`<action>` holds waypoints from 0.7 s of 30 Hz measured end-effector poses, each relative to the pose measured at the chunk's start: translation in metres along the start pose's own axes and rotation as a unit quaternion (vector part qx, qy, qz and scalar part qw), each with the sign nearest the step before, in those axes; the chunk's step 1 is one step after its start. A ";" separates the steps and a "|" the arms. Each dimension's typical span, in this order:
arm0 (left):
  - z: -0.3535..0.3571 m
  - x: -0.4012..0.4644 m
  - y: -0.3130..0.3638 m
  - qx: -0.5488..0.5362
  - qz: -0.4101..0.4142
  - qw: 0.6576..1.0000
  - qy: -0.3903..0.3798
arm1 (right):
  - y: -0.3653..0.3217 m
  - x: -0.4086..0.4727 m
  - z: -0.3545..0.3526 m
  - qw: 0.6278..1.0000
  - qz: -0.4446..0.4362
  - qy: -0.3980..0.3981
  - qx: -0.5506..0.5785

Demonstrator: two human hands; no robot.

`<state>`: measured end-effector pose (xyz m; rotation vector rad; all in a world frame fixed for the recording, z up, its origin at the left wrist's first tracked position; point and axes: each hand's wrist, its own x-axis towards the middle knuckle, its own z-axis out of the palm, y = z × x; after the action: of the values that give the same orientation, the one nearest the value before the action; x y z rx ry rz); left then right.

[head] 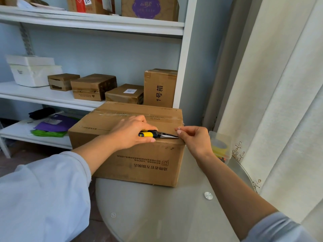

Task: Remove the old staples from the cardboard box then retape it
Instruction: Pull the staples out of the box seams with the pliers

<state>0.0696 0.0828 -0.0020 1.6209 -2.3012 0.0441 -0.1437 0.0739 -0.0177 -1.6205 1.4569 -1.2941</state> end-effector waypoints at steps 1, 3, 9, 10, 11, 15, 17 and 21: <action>-0.001 0.000 0.001 0.015 0.003 1.000 0.001 | 0.001 0.000 -0.001 1.000 0.000 -0.007 -0.002; 0.000 0.000 0.003 0.025 0.006 1.000 0.002 | 0.003 0.000 -0.002 1.000 -0.001 -0.027 -0.008; -0.001 0.003 0.003 0.013 0.002 1.000 -0.004 | 0.008 -0.003 -0.011 0.998 -0.006 -0.054 -0.008; -0.001 0.003 0.004 0.000 -0.001 1.000 -0.005 | 0.008 -0.002 -0.011 0.998 -0.005 -0.058 -0.006; -0.001 0.004 0.004 -0.013 -0.004 1.000 -0.008 | 0.007 -0.002 -0.011 0.998 -0.005 -0.057 -0.005; -0.003 0.005 0.004 -0.041 -0.011 0.999 -0.024 | 0.003 0.002 -0.007 0.999 -0.011 -0.020 -0.038; -0.002 0.006 0.004 -0.109 -0.010 0.994 -0.015 | -0.003 0.005 -0.004 0.999 -0.032 0.011 -0.036; -0.005 0.011 0.010 -0.177 -0.021 0.984 0.003 | -0.024 0.014 -0.004 0.996 -0.054 0.067 -0.026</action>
<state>0.0582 0.0778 0.0069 1.4794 -2.1201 -0.3493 -0.1389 0.0661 0.0093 -1.6945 1.5115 -1.4617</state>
